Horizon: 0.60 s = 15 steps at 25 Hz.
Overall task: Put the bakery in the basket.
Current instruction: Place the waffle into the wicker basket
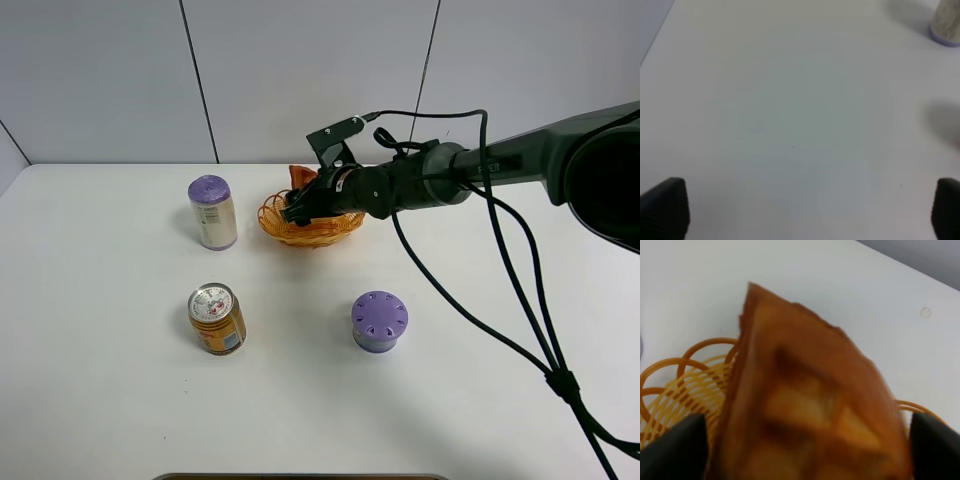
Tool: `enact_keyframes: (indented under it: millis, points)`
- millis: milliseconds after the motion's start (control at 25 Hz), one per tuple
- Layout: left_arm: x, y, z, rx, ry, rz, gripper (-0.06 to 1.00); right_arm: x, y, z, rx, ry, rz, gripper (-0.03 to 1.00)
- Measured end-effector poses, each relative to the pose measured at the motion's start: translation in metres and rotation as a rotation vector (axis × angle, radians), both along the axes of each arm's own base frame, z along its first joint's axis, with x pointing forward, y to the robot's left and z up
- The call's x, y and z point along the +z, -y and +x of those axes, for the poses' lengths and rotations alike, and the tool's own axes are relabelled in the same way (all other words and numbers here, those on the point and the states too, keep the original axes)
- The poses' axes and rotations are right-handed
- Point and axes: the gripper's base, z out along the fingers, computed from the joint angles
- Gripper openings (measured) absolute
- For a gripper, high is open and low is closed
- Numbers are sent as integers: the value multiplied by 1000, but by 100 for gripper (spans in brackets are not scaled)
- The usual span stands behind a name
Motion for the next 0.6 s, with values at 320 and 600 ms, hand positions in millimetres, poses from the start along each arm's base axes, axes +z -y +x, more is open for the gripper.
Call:
enact_keyframes:
  millis: [320,600]
  points:
    - [0,0,0,0,0,0,99,0,0,0,0,3,1,96]
    - [0,0,0,0,0,0,99,0,0,0,1,3,0,99]
